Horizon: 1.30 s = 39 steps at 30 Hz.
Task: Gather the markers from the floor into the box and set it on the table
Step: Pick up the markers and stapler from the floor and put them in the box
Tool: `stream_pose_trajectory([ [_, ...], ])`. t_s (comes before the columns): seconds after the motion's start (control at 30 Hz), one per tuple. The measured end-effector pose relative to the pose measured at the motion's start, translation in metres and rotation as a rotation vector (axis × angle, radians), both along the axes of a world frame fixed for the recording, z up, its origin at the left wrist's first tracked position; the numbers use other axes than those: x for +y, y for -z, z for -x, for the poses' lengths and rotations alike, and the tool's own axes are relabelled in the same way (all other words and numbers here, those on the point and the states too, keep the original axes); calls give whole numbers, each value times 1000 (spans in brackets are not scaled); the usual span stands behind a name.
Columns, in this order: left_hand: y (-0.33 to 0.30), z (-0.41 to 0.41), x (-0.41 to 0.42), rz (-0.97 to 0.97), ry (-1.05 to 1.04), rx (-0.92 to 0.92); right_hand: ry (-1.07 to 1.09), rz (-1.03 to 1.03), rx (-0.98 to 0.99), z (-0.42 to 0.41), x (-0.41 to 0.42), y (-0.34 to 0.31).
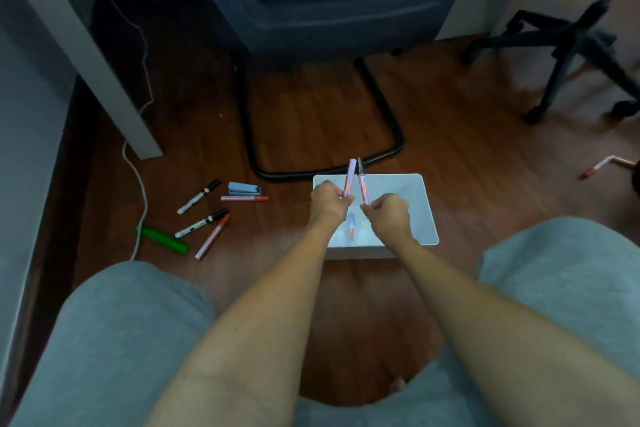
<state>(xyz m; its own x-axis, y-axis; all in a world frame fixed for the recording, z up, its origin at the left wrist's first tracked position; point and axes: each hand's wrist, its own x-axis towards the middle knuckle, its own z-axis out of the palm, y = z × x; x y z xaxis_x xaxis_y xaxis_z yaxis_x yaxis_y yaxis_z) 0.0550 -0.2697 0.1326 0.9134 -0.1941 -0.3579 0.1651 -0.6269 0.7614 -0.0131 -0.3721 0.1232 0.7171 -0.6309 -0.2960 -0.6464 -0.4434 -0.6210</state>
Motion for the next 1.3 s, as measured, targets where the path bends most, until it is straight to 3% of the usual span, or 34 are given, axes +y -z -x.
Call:
stream_pose_trajectory([
  [0.13, 9, 7, -4, -41, 77, 22, -8, 53, 33, 13, 0, 7],
  [0.3, 6, -13, 18, -56, 56, -20, -87, 105, -84, -8, 11, -6],
  [0.6, 0, -58, 131, -16, -341, -34, -367, 96, -257, -97, 70, -11],
  [0.8, 31, -70, 223, -34, -567, 4, -590, 58, -258, -154, 133, 31],
  [1.03, 104, -66, 258, -251, -462, 17, -804, 121, -50, -199, 168, 102],
  [1.1, 117, -63, 257, -390, -345, 1, -837, 189, 1, -200, 170, 117],
  [1.3, 145, -55, 252, -476, -245, -32, -923, 449, 1, -204, 167, 145],
])
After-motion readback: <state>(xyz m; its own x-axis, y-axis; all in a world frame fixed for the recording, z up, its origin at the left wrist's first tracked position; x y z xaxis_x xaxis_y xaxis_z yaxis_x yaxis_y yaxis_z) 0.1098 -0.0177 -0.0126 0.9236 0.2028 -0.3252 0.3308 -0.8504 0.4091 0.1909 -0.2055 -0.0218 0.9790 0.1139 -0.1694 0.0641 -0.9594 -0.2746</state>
